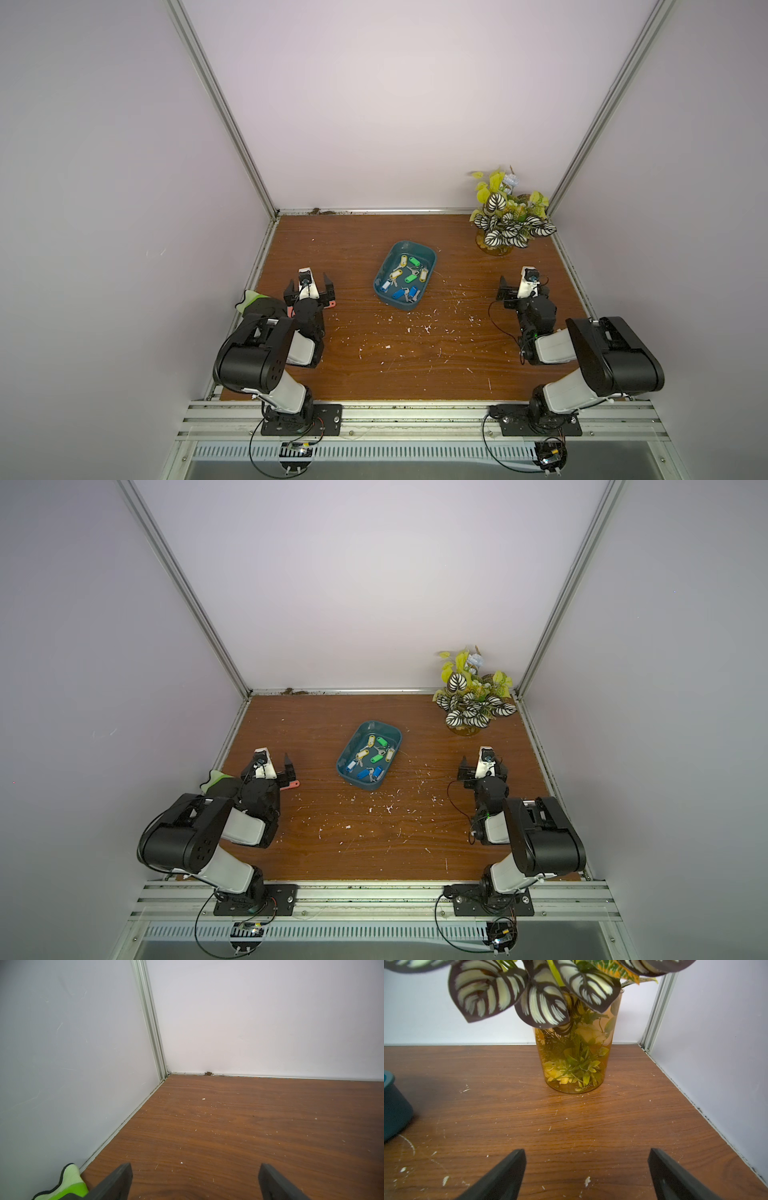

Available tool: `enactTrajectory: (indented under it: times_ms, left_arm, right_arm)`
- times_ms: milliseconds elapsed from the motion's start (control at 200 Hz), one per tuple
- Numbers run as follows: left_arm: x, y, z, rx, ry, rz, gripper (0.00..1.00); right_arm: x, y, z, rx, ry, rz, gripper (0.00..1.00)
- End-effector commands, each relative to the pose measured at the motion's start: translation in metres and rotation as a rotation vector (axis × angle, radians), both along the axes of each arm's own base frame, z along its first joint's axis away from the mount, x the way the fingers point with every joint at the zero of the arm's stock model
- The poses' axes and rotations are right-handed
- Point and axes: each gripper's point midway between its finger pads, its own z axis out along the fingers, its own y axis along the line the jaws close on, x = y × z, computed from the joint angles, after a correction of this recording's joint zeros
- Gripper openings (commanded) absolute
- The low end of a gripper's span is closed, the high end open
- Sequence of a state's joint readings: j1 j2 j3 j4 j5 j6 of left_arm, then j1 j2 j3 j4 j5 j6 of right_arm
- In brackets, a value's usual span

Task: Take the keys out of the storage box
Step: Move the storage box to the center of the board.

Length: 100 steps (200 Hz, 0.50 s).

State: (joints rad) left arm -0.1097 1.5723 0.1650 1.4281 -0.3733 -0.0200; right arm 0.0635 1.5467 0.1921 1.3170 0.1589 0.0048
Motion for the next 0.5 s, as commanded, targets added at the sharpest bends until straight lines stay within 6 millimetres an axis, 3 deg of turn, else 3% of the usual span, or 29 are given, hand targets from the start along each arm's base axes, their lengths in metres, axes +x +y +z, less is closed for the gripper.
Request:
enactTrajectory:
  times_ms: [0, 160, 305, 425, 495]
  left_arm:
    - [-0.003, 0.012, 0.003, -0.021, -0.013, 0.059, 0.98]
    - [-0.014, 0.007, 0.012, -0.007, -0.060, 0.024, 0.98]
    - [-0.012, -0.011, 0.030, 0.081, -0.037, 0.015, 0.98]
    - [-0.009, -0.012, 0.059, 0.072, -0.090, 0.055, 0.98]
    - [-0.005, -0.026, 0.079, -0.021, -0.153, -0.025, 0.98]
  right_arm:
    - [0.006, 0.003, 0.012, -0.001, -0.039, 0.018, 0.99]
    - [0.000, -0.006, 0.020, 0.031, -0.069, -0.014, 0.99]
    - [-0.008, -0.013, 0.038, 0.060, -0.064, -0.052, 0.99]
    - [-0.015, -0.010, 0.062, 0.161, -0.076, -0.041, 0.99]
    - [-0.022, -0.004, 0.078, 0.250, -0.100, -0.014, 0.99]
